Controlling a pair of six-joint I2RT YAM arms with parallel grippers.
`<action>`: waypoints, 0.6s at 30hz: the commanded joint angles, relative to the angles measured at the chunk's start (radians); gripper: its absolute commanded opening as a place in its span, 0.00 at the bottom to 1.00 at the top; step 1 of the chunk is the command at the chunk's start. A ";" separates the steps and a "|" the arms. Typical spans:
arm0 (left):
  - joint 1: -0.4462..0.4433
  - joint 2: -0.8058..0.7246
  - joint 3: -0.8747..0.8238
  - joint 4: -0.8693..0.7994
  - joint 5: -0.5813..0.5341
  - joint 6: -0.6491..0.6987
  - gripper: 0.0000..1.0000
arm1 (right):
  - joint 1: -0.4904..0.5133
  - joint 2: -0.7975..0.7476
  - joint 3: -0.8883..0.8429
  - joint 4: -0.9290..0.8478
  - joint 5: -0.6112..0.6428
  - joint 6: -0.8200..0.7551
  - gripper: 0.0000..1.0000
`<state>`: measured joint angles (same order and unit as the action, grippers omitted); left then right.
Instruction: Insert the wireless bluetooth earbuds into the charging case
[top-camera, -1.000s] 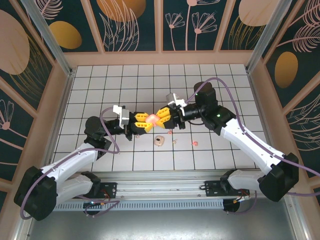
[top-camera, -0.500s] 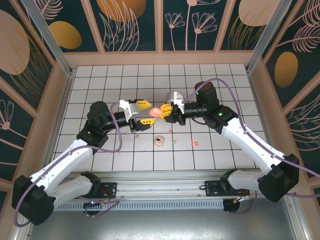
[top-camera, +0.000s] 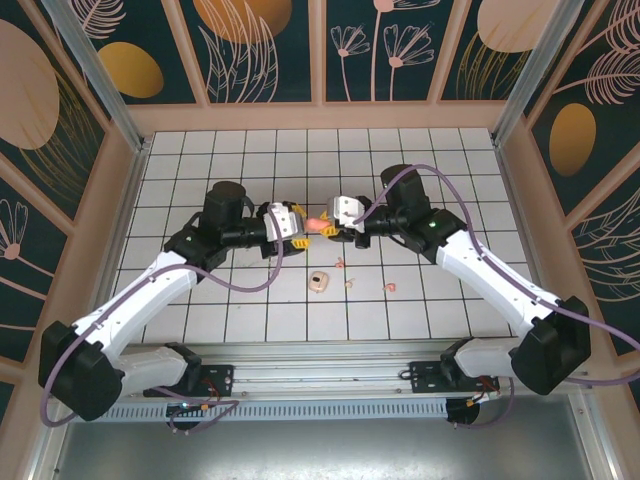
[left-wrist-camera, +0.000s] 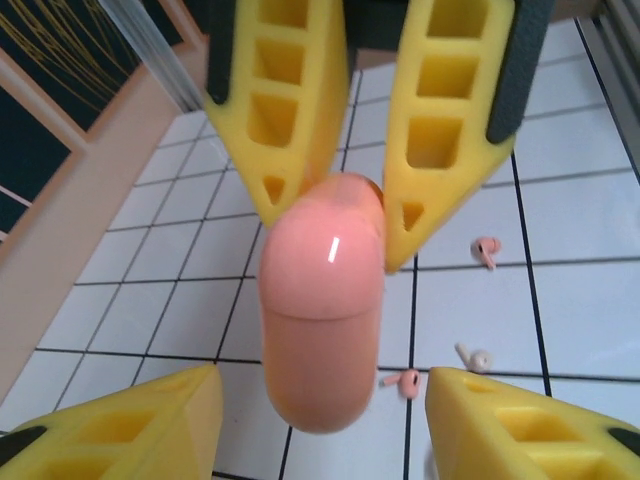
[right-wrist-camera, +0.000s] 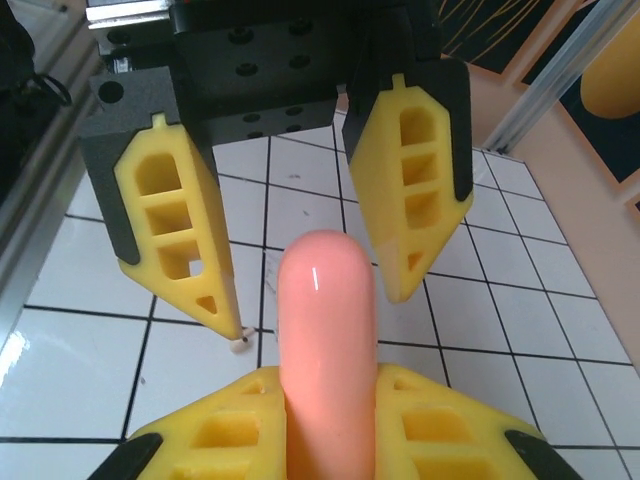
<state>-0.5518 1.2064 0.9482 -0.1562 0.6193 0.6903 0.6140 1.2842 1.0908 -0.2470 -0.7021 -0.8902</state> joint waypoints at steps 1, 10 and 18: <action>-0.005 0.024 0.044 -0.109 0.033 0.113 0.54 | -0.007 0.006 0.000 -0.020 0.018 -0.097 0.17; -0.004 -0.007 0.002 -0.039 0.116 0.069 0.51 | -0.005 0.018 0.004 -0.047 0.011 -0.118 0.17; -0.005 -0.009 -0.006 0.000 0.160 0.049 0.43 | -0.001 0.032 0.001 -0.046 -0.013 -0.107 0.17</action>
<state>-0.5518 1.2106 0.9440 -0.1848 0.7090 0.7464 0.6144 1.3022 1.0904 -0.2958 -0.7013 -0.9894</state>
